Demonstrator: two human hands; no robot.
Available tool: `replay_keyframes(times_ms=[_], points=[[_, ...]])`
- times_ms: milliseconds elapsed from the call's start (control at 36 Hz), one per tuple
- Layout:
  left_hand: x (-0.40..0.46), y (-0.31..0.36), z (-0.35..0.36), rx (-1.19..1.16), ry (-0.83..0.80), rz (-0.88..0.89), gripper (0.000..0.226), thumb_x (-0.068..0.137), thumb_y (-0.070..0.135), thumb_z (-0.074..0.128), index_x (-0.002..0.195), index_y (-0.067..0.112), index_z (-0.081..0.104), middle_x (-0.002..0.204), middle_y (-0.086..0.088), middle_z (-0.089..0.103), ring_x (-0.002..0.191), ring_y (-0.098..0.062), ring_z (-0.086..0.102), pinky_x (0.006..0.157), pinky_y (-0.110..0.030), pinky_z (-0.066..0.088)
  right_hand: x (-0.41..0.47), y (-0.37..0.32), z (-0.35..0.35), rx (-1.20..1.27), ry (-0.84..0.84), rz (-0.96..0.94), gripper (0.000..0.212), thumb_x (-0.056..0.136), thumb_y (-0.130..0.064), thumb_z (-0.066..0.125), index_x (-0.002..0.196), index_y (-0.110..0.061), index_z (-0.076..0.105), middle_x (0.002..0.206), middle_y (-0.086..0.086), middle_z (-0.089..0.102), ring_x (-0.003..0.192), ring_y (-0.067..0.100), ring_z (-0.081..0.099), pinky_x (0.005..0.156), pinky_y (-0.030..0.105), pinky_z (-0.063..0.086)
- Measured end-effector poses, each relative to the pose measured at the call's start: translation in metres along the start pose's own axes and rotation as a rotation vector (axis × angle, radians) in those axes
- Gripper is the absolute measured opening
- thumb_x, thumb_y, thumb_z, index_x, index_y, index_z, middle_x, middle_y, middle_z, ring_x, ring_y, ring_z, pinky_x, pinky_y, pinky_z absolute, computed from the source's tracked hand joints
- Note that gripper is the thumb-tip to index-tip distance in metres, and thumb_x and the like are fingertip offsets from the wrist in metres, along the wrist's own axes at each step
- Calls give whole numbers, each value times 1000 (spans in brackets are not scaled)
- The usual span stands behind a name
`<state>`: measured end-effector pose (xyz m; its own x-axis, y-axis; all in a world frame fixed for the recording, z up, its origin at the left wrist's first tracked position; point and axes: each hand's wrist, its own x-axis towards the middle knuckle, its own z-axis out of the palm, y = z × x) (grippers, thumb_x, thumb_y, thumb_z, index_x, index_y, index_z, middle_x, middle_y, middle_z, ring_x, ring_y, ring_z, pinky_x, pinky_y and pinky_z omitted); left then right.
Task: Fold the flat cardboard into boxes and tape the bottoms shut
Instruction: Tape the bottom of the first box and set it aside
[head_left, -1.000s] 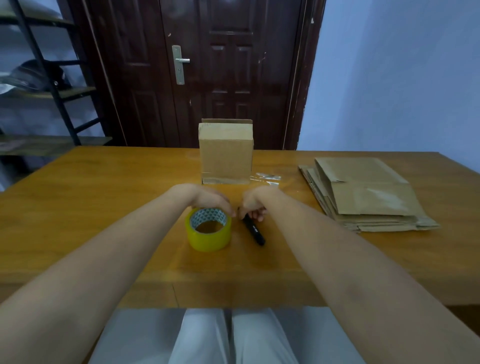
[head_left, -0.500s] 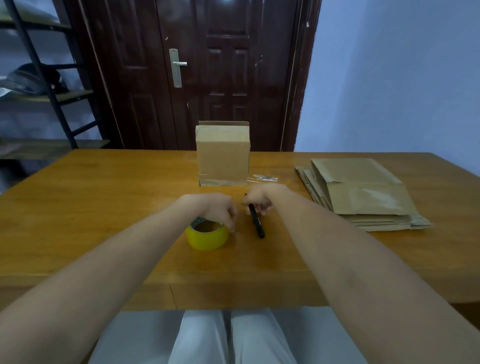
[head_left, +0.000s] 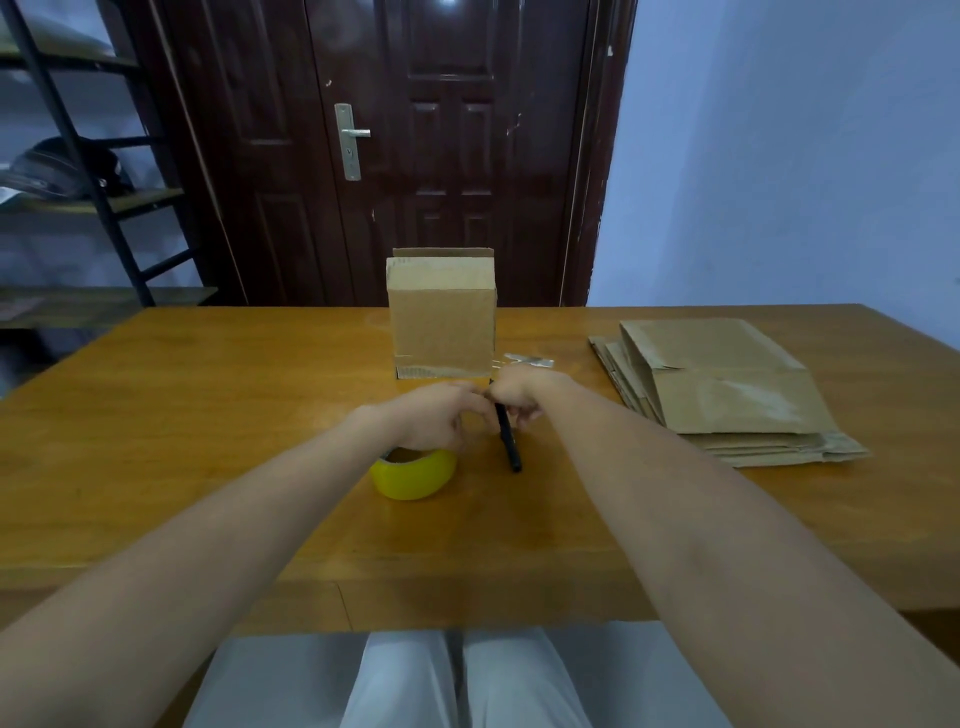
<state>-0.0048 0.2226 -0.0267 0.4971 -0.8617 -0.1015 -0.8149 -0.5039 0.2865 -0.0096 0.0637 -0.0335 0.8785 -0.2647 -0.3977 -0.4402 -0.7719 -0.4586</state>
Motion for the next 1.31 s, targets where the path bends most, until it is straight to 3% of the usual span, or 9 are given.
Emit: replay_keyframes(times_ms=[167,222,389,528,611,944,1056,1139,1306], points=[[0,-1,9,-150,63,-12,72,83,-11,57,136,35,44,125,2,42,84,-12,63,79,-30,53,-4,2,-5,-6,14,-8,8,84,-5,45,85,-3,53,77,14,50,61,26,54,50,29,42],[1,-1,14,-140,78,-14,79,82,-12,55,139,39,38,122,0,42,82,-13,63,78,-33,53,-5,4,-6,-12,15,-7,17,81,-1,44,94,-2,55,78,14,50,71,28,57,54,29,43],[7,2,15,-169,128,-38,72,83,-13,51,136,34,43,122,0,48,88,-14,62,81,-37,53,2,9,-7,-24,48,-15,12,92,-14,45,99,-7,51,83,9,51,62,20,56,55,26,47],[7,1,16,-203,141,-54,68,84,-11,51,136,31,43,116,2,49,89,-16,62,82,-35,53,8,12,-7,-39,62,-22,19,95,-25,47,82,-12,49,83,8,53,65,18,57,55,26,47],[8,3,16,-210,148,-65,67,85,-9,54,136,31,41,112,4,49,88,-17,61,80,-36,54,9,13,-8,-31,56,-23,15,96,-23,44,92,-9,50,83,8,53,65,18,57,54,26,47],[14,11,30,30,132,-57,65,84,-1,53,139,29,34,116,3,52,85,-14,54,73,-34,53,6,16,-14,-42,97,-35,25,94,-31,44,85,-11,56,86,9,59,59,17,57,50,25,43],[16,12,37,7,197,-27,59,81,-7,53,123,32,38,116,3,45,82,-20,58,65,-40,54,6,19,-15,-43,105,-44,33,95,-32,43,75,-12,58,85,7,61,61,16,56,48,23,40],[20,11,40,-29,219,-40,44,79,-4,59,106,27,44,113,2,44,86,-22,57,70,-40,54,11,23,-15,8,100,-27,29,96,-35,44,85,-11,56,96,10,65,61,17,54,49,24,41],[22,10,35,-94,194,-94,18,77,-1,62,83,14,53,91,-4,56,82,-21,55,74,-36,51,10,29,-18,7,119,-19,24,98,-34,43,103,-11,48,82,7,51,65,17,56,53,24,44]])
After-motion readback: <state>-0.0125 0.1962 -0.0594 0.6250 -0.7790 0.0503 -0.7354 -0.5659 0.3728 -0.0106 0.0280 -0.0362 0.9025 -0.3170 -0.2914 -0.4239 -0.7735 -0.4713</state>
